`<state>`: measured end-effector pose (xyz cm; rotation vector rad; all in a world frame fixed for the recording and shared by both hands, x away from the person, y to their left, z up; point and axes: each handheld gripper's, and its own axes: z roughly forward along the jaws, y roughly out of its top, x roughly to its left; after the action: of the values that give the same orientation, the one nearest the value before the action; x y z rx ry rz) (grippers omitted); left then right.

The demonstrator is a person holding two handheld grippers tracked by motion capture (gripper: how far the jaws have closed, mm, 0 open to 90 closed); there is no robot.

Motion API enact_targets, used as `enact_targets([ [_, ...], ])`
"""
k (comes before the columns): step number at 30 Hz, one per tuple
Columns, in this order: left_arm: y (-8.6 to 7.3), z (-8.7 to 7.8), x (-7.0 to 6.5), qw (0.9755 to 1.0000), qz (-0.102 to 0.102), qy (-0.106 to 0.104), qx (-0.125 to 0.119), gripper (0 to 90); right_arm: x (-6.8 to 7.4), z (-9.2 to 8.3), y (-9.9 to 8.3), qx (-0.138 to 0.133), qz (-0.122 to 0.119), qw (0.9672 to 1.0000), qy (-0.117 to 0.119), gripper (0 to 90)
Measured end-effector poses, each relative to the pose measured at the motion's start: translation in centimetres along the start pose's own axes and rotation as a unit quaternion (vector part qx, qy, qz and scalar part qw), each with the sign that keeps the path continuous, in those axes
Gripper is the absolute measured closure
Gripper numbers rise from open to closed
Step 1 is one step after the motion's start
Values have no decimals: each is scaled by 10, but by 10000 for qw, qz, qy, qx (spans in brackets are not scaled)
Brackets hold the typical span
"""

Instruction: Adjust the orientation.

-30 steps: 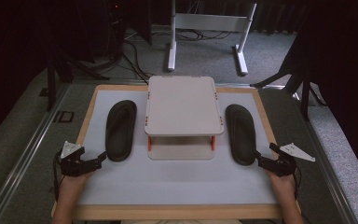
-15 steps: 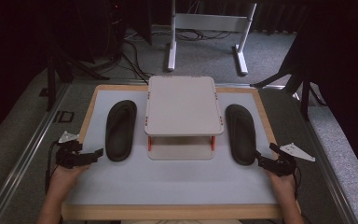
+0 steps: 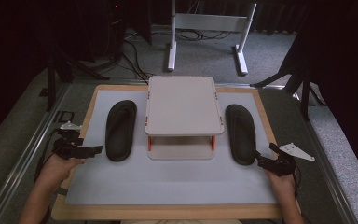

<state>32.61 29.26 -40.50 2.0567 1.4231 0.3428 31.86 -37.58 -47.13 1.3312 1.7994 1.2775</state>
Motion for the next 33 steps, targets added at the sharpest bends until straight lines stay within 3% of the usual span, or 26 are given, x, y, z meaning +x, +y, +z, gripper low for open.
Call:
enact_targets([
  [11, 30, 3, -6, 9989, 68, 120, 456, 123, 0, 0, 0, 12, -43, 10000, 18, 132],
  [19, 60, 6, -13, 9955, 288, 102, 893, 137, 1, 1, 0, 18, -54, 10000, 28, 133],
  [23, 70, 8, -18, 9948, 364, 106, 940, 138, 1, 1, 0, 21, -59, 10000, 30, 133],
  [24, 75, 11, -19, 9945, 352, 26, 989, 140, 1, 1, 0, 29, -58, 10000, 39, 133],
  [33, 100, 26, -21, 9909, 187, 86, 1328, 193, 0, 2, 0, 71, -55, 9999, 89, 133],
])
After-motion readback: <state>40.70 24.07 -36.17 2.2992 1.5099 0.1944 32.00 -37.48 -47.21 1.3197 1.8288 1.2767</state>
